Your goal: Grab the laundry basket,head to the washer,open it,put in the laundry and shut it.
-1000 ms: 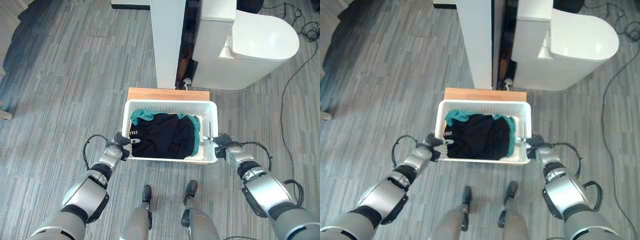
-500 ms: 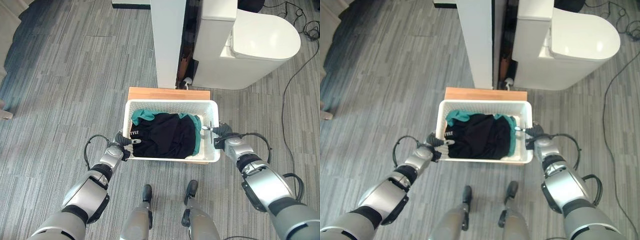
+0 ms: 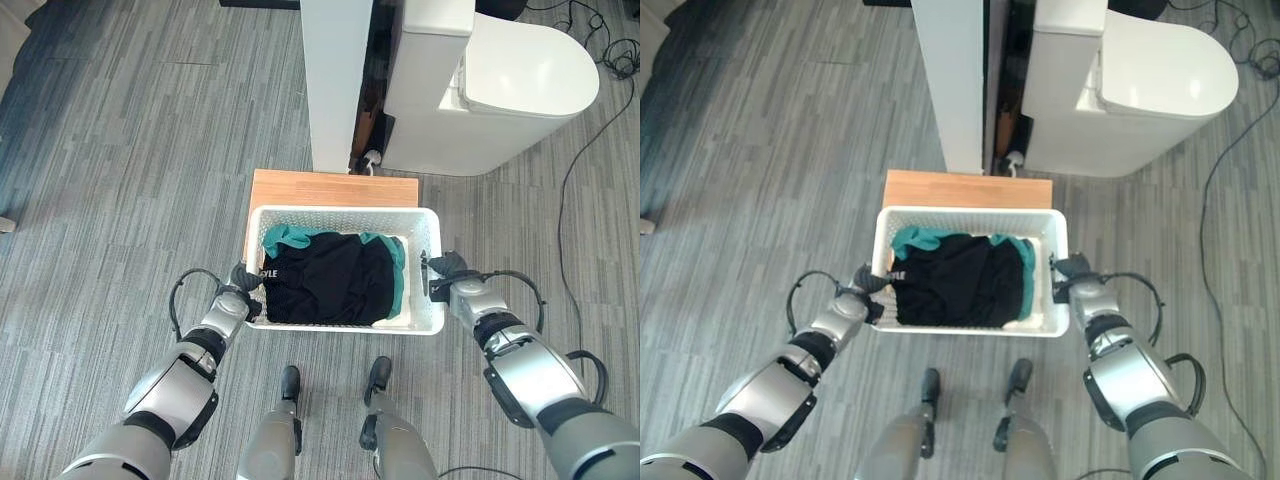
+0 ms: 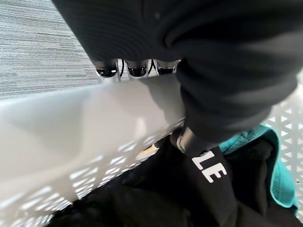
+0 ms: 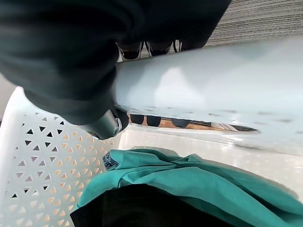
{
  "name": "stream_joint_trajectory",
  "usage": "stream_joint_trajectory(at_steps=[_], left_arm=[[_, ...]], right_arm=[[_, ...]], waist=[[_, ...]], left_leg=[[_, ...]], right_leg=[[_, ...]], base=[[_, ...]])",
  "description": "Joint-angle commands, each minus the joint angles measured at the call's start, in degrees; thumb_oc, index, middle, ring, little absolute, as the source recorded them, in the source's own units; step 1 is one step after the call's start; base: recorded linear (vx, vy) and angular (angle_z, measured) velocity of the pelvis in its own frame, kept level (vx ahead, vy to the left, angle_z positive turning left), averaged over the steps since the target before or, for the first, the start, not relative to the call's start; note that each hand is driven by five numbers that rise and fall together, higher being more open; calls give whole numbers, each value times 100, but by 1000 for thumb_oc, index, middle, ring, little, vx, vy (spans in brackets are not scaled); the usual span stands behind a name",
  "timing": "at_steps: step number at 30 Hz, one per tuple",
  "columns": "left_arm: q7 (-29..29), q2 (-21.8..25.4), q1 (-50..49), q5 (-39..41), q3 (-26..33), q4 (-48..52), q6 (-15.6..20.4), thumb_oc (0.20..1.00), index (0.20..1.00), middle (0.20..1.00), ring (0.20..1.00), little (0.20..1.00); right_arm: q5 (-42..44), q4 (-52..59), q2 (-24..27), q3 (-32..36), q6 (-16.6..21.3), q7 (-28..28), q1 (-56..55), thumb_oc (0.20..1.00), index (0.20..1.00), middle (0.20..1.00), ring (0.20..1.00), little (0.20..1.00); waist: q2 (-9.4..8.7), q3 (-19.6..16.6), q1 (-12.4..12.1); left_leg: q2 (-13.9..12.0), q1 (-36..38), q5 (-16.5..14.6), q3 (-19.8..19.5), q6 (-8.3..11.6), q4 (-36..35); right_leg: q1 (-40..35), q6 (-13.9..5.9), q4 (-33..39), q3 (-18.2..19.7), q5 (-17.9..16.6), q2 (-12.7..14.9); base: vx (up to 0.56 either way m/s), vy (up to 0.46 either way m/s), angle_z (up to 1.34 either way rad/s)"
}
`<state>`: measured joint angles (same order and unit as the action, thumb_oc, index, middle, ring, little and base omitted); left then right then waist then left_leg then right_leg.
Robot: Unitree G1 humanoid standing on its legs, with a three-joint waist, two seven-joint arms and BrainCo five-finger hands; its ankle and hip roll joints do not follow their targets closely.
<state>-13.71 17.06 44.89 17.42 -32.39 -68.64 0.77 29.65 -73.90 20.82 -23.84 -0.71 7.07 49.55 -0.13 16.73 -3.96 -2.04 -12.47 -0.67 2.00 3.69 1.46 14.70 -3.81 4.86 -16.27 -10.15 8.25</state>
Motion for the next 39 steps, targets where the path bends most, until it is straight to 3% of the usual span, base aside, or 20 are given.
stream_joint_trajectory(at_steps=[1,9,11,12,15,17,31,39], left_arm=[[99,-324,428,-58,-138,-81,247,200,200,200,200,200],[160,-493,320,161,-170,-90,251,200,200,200,200,200],[120,-532,319,253,-163,-137,239,200,200,200,200,200],[-117,-561,230,428,-92,203,297,200,200,200,200,200],[-211,-581,83,536,-2,423,353,200,200,200,200,200],[-106,-594,11,543,53,108,302,200,200,200,200,200],[287,-943,126,388,45,-840,91,200,200,200,200,200],[439,-1126,92,447,4,-864,101,200,200,200,200,200]], right_arm=[[442,140,-267,-25,229,-226,201,200,200,200,200,200],[806,-5,-437,79,154,-302,-1,200,200,200,200,200],[-242,-201,-377,-218,72,-80,130,200,200,200,200,200],[-1751,275,-391,-784,53,342,123,200,200,200,200,200],[-1673,452,-429,-681,10,280,7,200,200,200,200,200],[-1681,159,-461,-786,-76,-23,-35,200,200,200,200,200],[-2181,-448,-840,-1207,-190,-360,39,200,200,200,200,200],[-1559,-538,-952,-943,-121,-471,-94,200,200,200,200,200]], waist=[[-96,83,-40],[-76,77,-16],[-69,84,-23],[-51,111,-45],[-54,129,-18],[-47,133,-39],[-128,132,33],[-118,214,32]], left_leg=[[444,-436,-68,38,-297,660],[460,-453,-120,44,-309,746],[467,-454,-122,48,-313,750],[459,-457,-134,54,-324,767],[470,-492,-101,52,-325,757],[470,-491,-87,41,-324,755],[517,-702,-20,-22,-342,822],[560,-862,-19,-67,-363,888]], right_leg=[[-266,-666,-185,435,46,431],[-277,-657,-195,459,47,445],[-268,-658,-200,467,37,452],[-270,-654,-213,482,32,450],[-220,-657,-222,482,20,465],[-229,-653,-229,468,34,470],[-57,-617,-251,495,-54,497],[50,-626,-268,511,-118,537]], base=[[0,0,0],[0,0,0],[0,0,0],[0,0,0],[-43,15,-1],[0,0,0],[-13,2,1],[-30,16,7]])
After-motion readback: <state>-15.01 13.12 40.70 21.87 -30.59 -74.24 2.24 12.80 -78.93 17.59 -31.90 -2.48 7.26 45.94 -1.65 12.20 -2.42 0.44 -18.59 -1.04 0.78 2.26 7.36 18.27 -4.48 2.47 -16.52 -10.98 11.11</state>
